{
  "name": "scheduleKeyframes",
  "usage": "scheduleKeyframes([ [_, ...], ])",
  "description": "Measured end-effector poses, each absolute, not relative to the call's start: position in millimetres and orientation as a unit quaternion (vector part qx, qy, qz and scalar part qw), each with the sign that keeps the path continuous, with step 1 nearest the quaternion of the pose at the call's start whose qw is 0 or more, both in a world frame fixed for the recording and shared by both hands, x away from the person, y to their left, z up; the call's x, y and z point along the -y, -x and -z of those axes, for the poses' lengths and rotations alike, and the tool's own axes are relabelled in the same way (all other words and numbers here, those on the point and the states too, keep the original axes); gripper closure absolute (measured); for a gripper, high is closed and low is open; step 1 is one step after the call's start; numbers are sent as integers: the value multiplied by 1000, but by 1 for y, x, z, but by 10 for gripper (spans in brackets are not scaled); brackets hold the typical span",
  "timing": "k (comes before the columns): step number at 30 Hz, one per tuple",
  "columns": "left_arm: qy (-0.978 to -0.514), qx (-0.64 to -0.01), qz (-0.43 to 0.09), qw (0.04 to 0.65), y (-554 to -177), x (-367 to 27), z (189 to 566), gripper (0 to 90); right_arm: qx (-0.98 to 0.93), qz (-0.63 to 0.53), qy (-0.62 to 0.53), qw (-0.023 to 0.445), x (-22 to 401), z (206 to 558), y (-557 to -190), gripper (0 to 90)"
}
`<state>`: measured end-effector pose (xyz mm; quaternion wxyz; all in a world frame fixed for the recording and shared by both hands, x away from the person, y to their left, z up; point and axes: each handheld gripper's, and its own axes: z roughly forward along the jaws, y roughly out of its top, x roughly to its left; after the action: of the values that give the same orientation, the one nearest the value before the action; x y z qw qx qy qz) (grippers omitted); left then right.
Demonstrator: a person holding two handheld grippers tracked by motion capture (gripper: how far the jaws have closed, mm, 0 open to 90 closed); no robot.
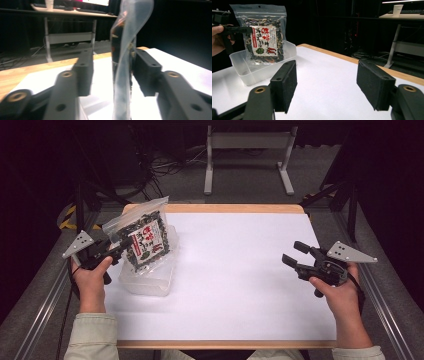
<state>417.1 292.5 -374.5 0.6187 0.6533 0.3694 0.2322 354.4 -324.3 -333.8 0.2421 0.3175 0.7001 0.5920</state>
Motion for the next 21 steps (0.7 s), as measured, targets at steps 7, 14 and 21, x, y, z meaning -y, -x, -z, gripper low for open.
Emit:
scheduleKeyframes([
  [7, -654, -377, -257, 603, -414, -288, 365, 265, -700, -593, -319, 239, 323, 334, -356, 319],
  [14, -639, -383, -276, 607, -402, -285, 351, 175, -700, -594, -320, 234, 318, 335, -361, 299],
  [21, -625, -395, -325, 590, -383, -280, 326, 129, -703, -592, -319, 230, 313, 337, -365, 289],
])
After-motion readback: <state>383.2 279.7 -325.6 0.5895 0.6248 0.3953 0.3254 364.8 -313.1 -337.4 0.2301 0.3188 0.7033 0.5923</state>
